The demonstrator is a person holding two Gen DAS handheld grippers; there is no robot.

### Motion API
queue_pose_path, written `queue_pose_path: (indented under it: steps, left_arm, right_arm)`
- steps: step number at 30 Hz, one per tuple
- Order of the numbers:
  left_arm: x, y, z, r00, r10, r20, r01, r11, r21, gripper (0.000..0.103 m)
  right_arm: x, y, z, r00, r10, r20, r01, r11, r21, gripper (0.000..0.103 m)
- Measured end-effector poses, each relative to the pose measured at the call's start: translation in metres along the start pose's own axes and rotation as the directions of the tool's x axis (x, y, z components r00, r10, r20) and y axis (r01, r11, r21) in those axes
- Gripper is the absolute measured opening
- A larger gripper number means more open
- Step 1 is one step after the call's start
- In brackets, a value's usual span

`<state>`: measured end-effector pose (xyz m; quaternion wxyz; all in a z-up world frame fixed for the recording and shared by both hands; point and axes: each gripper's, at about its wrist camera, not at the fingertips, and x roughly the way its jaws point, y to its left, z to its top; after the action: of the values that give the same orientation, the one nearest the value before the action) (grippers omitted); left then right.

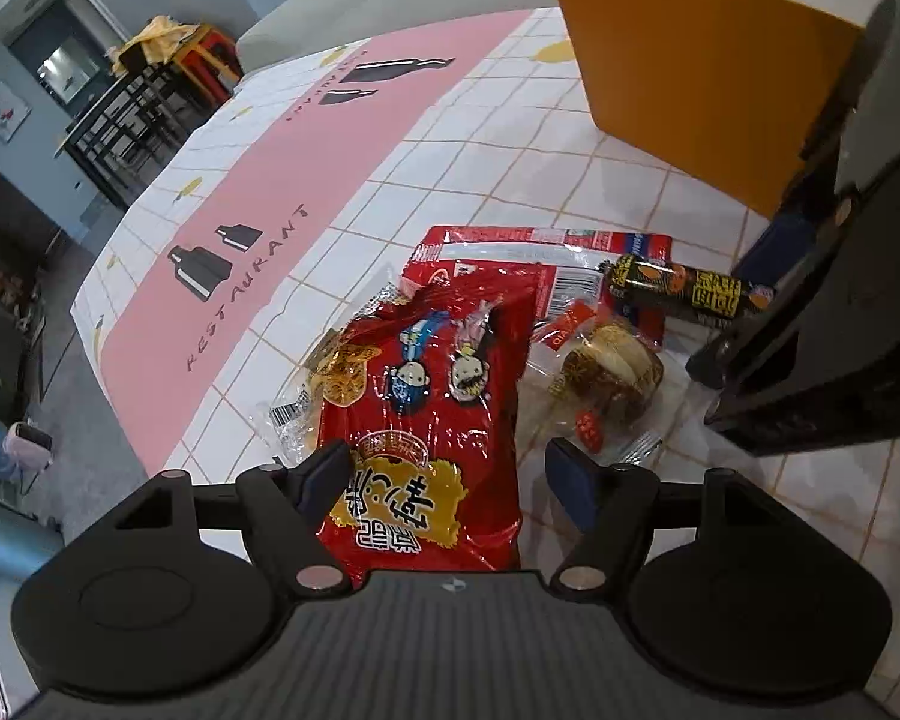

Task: Organize snacks
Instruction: 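Move the right gripper to the dark sausage while the left gripper approaches the red chip bag, then grasp the dark sausage with the right gripper while the left gripper grasps the red chip bag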

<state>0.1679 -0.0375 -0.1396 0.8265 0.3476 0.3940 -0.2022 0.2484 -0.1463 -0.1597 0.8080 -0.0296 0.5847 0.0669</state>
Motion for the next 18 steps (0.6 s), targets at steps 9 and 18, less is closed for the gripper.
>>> queue_pose_path:
  steps: [9,18]
  left_arm:
    - [-0.013,0.011,0.002,1.000,0.017,0.018,-0.015,0.996,-0.086,0.050]
    - [-0.038,0.032,0.006,0.996,-0.091,-0.007,0.086,0.955,-0.285,0.035]
  right_arm:
    - [-0.003,0.004,-0.003,1.000,-0.004,0.021,0.004,1.000,-0.014,0.021]
    - [-0.031,0.008,-0.006,0.997,0.001,0.079,0.002,1.000,-0.031,0.021]
